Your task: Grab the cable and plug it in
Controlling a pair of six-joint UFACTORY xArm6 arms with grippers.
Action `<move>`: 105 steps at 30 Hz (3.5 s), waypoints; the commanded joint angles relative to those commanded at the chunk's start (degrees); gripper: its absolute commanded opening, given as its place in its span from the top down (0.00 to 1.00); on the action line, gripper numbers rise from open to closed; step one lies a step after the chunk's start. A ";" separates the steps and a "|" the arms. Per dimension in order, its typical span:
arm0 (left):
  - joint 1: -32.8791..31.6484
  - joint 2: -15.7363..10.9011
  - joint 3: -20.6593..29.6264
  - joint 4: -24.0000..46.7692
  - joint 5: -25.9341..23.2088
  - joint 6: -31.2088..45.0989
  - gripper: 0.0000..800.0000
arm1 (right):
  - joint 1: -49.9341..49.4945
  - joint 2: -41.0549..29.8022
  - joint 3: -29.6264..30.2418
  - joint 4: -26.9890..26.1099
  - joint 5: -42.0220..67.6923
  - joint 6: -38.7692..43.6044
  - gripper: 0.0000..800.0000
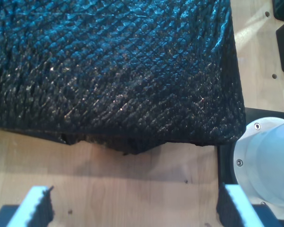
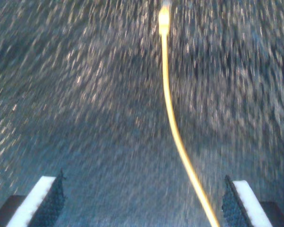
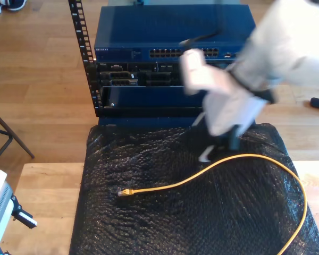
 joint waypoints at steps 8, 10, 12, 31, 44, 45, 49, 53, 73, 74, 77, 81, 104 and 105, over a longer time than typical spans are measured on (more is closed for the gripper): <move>0.00 0.09 0.00 0.00 0.00 0.00 0.00 | 9.49 10.55 -5.98 -10.11 -4.13 11.60 0.02; 0.00 0.09 0.00 0.00 0.09 0.09 0.00 | 11.43 12.48 -7.21 -13.63 -4.75 15.30 0.02; 0.00 0.09 0.00 0.00 0.09 0.09 0.00 | 13.54 14.24 -7.91 -16.53 -5.89 18.46 0.02; 0.00 0.26 0.00 0.00 0.26 0.18 0.00 | 19.43 26.37 -10.20 -21.27 -12.57 28.13 0.03; 0.00 0.18 -0.09 0.00 0.35 0.18 0.00 | 19.25 28.40 -9.93 -25.23 -13.80 31.56 0.23; 0.00 0.18 -0.09 0.00 0.35 0.18 0.00 | 19.25 28.40 -9.93 -26.02 -13.80 32.18 0.25; 0.00 0.18 -0.09 0.00 0.35 0.26 0.00 | 19.16 28.13 -9.85 -28.04 -13.71 33.85 0.32; 0.00 0.18 -0.09 0.00 0.35 0.26 0.00 | 19.08 27.87 -9.85 -28.13 -13.63 33.93 0.39; 0.00 0.26 -0.18 0.00 0.35 0.26 0.00 | 19.34 26.73 -9.85 -28.04 -13.54 34.11 0.61; 0.00 0.26 -0.18 0.09 0.35 0.26 0.00 | 19.34 26.73 -9.85 -28.04 -13.54 34.11 0.62; 0.00 0.18 -0.18 0.00 0.35 0.26 0.00 | 19.34 26.73 -9.85 -28.04 -13.54 34.11 0.68; 0.00 0.18 -0.18 0.00 0.35 0.26 0.00 | 19.34 26.55 -9.85 -28.22 -13.63 34.20 0.96; -14.95 0.44 -2.29 -14.77 2.73 -6.95 0.00 | 10.73 5.10 -1.85 -26.46 -5.71 26.37 0.99; -16.53 0.53 -2.29 -15.82 2.55 -8.09 0.00 | 10.02 3.43 -0.97 -25.76 -5.71 25.76 0.99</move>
